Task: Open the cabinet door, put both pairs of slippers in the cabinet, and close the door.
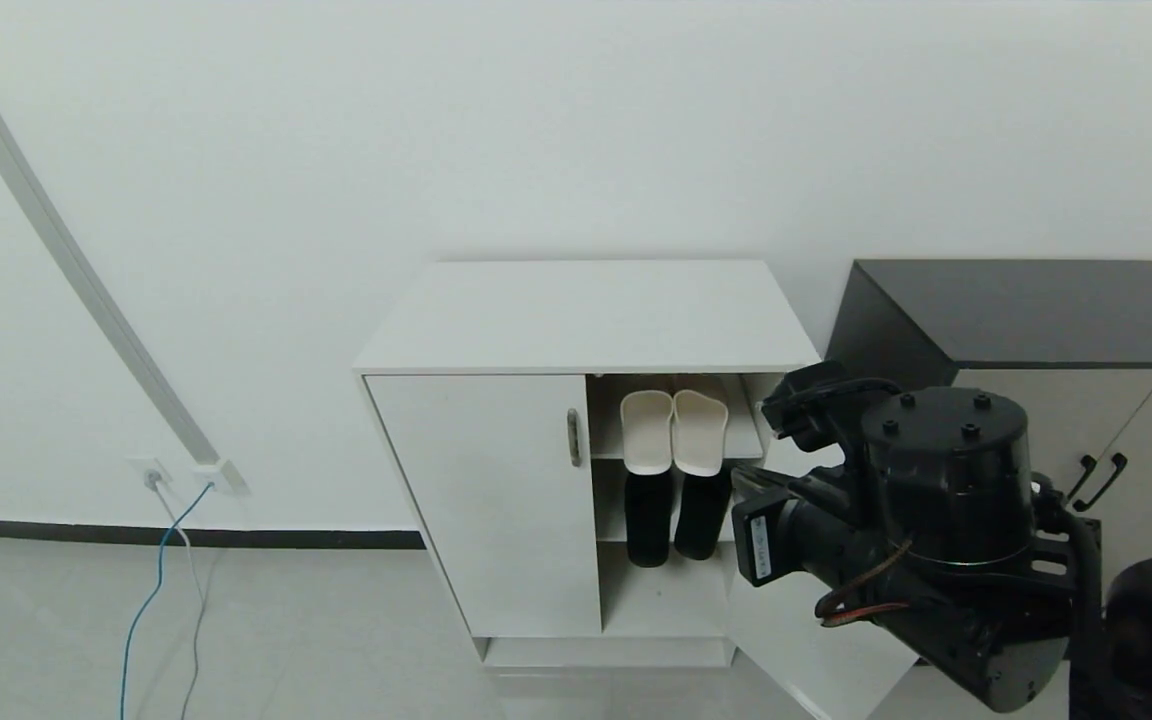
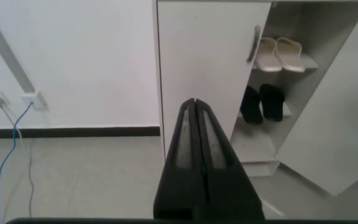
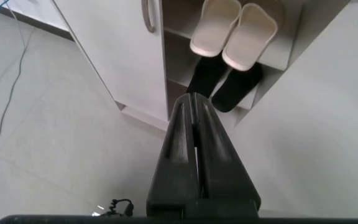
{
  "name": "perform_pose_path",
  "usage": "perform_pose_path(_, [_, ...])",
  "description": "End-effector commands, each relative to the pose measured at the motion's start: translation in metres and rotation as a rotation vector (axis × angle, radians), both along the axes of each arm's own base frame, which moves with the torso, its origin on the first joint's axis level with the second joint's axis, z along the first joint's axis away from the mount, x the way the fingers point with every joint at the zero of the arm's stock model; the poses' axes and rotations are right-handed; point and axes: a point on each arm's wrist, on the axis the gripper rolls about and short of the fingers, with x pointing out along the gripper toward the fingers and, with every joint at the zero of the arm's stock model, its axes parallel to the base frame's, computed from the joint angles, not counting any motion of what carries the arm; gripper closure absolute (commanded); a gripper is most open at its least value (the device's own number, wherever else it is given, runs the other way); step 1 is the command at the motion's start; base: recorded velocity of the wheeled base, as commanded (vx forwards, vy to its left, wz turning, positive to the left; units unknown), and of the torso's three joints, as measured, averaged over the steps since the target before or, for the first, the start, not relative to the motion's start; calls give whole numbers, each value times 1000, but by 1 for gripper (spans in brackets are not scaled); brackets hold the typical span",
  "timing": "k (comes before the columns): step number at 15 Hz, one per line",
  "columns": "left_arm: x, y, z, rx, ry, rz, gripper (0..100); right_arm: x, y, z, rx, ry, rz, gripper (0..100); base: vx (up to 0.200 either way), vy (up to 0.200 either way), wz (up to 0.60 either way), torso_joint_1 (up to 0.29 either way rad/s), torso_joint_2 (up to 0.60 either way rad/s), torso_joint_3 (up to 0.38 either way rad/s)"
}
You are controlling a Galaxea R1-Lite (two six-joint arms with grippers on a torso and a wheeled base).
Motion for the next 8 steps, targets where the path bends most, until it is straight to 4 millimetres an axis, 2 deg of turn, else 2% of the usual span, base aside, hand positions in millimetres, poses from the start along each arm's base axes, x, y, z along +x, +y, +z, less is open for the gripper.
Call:
perform_pose_path(1, [0,0,0,0,0,0,100,2,1,-3,-8,5,-3,100,0,0,0,237,-564,-295])
perform_pose_path(3, [0,0,0,0,0,0,100,1,1,-5,-17,9,-4,100,0,0,0,78,-193,-102])
perform_pose_path(7, [0,0,0,-2,0,0,100,2,0,-6,-22,-8,0,100,0,0,0,8,-13,-5])
perform_pose_path(8, [0,0,0,-2,0,0,100,1,0,-7,-24,-7,0,100,0,0,-600,2,-2,2])
